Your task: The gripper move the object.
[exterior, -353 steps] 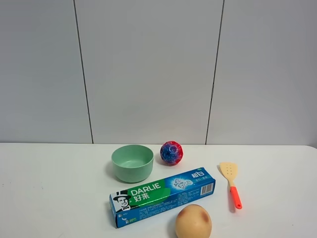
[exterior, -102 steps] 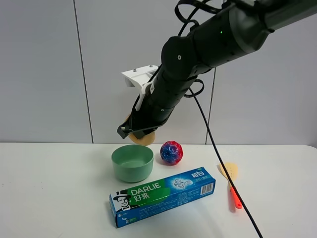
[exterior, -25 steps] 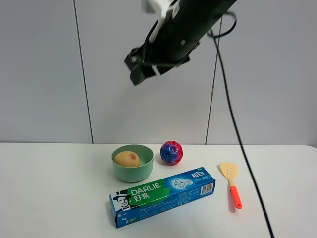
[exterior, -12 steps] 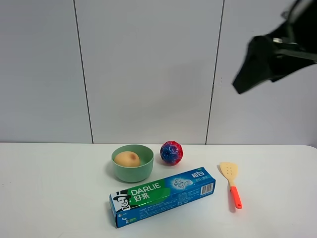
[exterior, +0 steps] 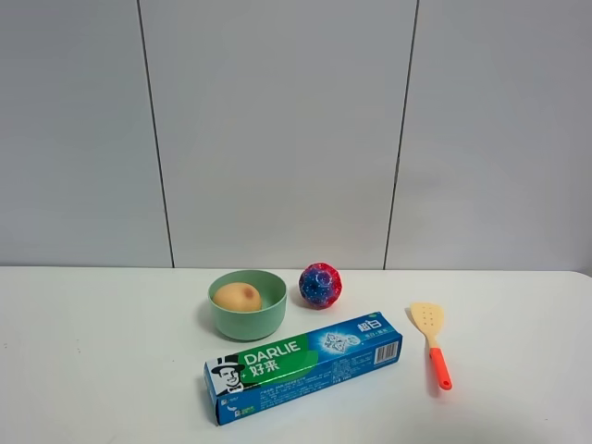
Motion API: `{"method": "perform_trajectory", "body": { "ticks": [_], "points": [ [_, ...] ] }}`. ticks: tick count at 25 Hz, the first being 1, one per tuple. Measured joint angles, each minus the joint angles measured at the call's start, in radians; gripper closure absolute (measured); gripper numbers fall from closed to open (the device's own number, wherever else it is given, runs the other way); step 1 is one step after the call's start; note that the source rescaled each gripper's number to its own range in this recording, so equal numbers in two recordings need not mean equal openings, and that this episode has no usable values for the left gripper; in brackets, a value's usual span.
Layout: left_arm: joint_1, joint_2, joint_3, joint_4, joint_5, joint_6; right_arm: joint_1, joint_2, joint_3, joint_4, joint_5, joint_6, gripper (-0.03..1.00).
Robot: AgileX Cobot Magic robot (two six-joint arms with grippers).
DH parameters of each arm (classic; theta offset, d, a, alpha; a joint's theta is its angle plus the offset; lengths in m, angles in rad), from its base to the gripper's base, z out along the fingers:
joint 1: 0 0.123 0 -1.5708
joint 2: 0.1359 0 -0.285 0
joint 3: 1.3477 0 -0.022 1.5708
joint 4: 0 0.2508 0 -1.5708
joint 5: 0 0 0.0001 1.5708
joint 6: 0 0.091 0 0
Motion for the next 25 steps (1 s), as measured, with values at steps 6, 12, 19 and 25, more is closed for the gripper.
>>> {"method": "perform_trajectory", "body": {
  "ticks": [6, 12, 19, 25],
  "points": [
    [0.0, 0.0, 0.0, 0.0, 0.0, 0.0, -0.08, -0.275, 0.171, 0.046, -0.013, 0.0, 0.06],
    [0.0, 0.0, 0.0, 0.0, 0.0, 0.0, -0.082, -0.418, 0.24, 0.086, -0.024, 0.002, 0.06],
    [0.0, 0.0, 0.0, 0.0, 0.0, 0.0, -0.082, -0.508, 0.24, 0.086, -0.028, 0.003, 0.06],
    [0.0, 0.0, 0.0, 0.0, 0.0, 0.0, -0.082, -0.509, 0.24, 0.086, -0.028, 0.006, 0.06]
  ]
}}
